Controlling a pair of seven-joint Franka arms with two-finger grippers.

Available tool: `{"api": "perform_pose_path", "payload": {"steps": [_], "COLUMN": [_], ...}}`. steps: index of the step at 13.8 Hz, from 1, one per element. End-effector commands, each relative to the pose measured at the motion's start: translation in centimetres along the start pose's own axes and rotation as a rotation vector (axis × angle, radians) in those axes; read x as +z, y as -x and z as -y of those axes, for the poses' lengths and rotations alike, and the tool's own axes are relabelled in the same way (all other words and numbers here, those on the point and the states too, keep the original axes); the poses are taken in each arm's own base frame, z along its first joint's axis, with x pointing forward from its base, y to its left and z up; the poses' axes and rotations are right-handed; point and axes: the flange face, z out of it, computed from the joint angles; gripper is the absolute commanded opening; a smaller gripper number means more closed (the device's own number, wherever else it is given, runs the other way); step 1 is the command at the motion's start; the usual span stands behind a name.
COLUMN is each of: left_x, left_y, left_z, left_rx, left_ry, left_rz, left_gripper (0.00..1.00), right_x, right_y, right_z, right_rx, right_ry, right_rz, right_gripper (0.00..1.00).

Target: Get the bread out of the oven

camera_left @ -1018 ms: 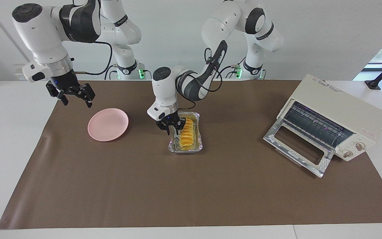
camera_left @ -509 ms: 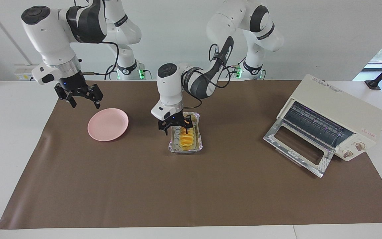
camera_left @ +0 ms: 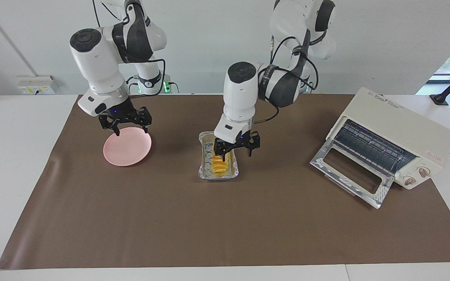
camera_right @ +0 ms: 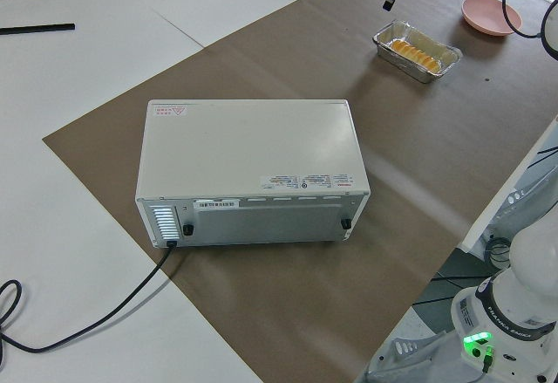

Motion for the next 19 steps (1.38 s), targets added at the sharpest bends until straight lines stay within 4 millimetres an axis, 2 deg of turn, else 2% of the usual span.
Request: {"api": "perform_pose_path", "payload": {"steps": [1,3,4,6,8,9,10,12,14,15,17,19], "left_x": [-1.0,-4.0,-5.6,-7.3,-9.2,-9.8,-10.7,-12.2,-12.9,-12.9,-13.4,-13.4], "left_y": [-1.2,-3.5,-3.7,-5.7,-7.4,-7.7,-7.8,-7.9,-7.0,-6.8,-5.3,-4.1], "left_z": [4.0,9.1,10.8,16.2,22.2,24.4,25.9,29.2,31.1,32.4,34.4,35.1], "left_rx": [-0.054,-0.114,-0.096,-0.041,0.021,0.055,0.069,0.056,0.106,0.117,0.164,0.202], "left_ry": [-0.023,-0.035,-0.04,-0.05,-0.048,-0.05,-0.05,-0.048,-0.046,-0.039,-0.024,-0.014], "left_rz": [0.057,0.081,0.091,0.121,0.149,0.169,0.173,0.187,0.228,0.236,0.249,0.259], "left_gripper": [1.0,1.0,1.0,1.0,1.0,1.0,1.0,1.0,1.0,1.0,1.0,1.0], "right_x": [3.4,5.5,6.4,8.2,10.1,11.1,12.1,13.8,15.0,15.6,16.5,16.9], "right_y": [-1.6,-2.6,-2.5,-2.1,-2.4,-2.2,-1.9,-1.5,-1.5,-1.3,-1.3,-1.2], "right_z": [4.3,6.8,8.4,11.7,12.1,13.7,15.2,16.7,17.5,18.5,18.7,18.5], "right_rx": [-0.067,-0.091,-0.104,-0.097,-0.057,-0.062,-0.059,-0.008,0.068,0.078,0.081,0.096], "right_ry": [-0.018,-0.022,-0.023,-0.025,-0.023,-0.022,-0.02,-0.016,-0.016,-0.017,-0.018,-0.017], "right_rz": [-0.026,-0.056,-0.046,-0.016,-0.005,0.002,0.013,0.033,0.031,0.027,0.024,0.032], "right_gripper": [1.0,1.0,1.0,1.0,1.0,1.0,1.0,1.0,1.0,1.0,0.99,0.95]}}
